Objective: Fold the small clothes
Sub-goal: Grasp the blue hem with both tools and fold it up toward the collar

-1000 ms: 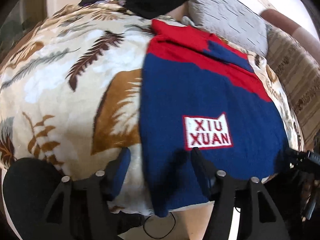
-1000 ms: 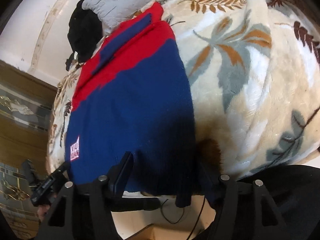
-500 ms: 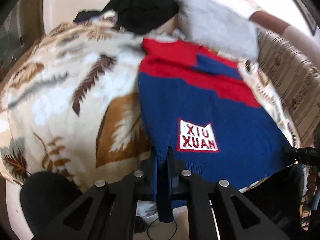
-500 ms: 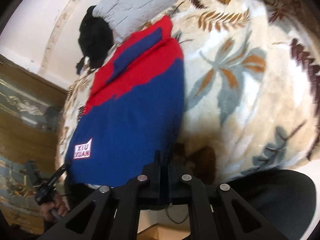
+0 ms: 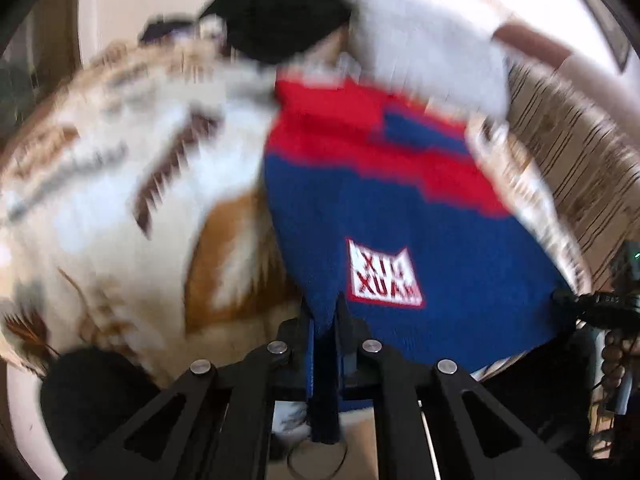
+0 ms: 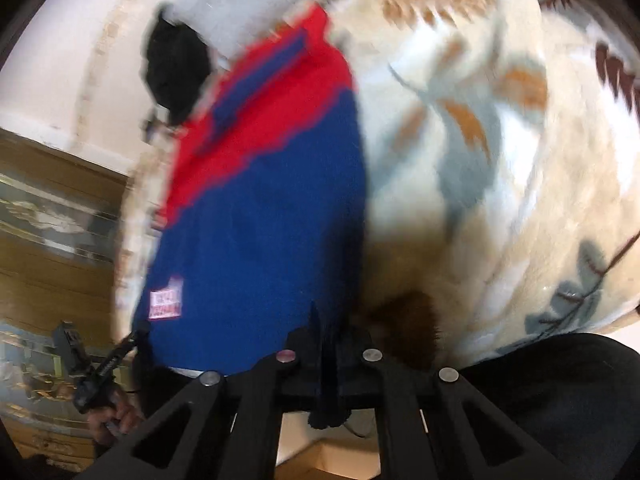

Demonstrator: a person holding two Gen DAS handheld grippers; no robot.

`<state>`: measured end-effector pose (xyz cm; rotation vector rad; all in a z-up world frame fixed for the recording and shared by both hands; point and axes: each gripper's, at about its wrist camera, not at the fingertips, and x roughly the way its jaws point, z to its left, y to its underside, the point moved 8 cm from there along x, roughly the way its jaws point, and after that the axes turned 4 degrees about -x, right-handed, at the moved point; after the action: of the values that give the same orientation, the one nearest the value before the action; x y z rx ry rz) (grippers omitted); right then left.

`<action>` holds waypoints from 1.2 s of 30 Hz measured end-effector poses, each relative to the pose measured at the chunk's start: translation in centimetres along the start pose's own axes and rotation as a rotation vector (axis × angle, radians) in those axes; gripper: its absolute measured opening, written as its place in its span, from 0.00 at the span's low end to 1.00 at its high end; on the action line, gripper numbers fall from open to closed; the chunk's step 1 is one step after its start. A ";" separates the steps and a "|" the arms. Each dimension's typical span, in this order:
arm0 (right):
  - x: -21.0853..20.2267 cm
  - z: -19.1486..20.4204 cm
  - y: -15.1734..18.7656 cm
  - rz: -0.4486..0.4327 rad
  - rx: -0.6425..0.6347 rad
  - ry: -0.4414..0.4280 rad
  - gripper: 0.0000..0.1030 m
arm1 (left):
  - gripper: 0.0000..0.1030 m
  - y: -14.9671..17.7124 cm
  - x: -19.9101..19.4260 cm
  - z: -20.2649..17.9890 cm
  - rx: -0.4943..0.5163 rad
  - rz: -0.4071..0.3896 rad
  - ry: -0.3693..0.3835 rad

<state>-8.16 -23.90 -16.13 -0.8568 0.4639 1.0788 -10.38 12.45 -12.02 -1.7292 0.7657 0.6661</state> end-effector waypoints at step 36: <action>10.8 -0.6 -15.3 -0.158 0.183 -0.062 0.67 | 0.84 -16.6 15.5 5.2 -0.166 -0.061 -0.096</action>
<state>10.24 -21.36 -18.33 -0.6850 0.4287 0.9007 11.95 18.37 -15.09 -1.8484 0.6025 0.7831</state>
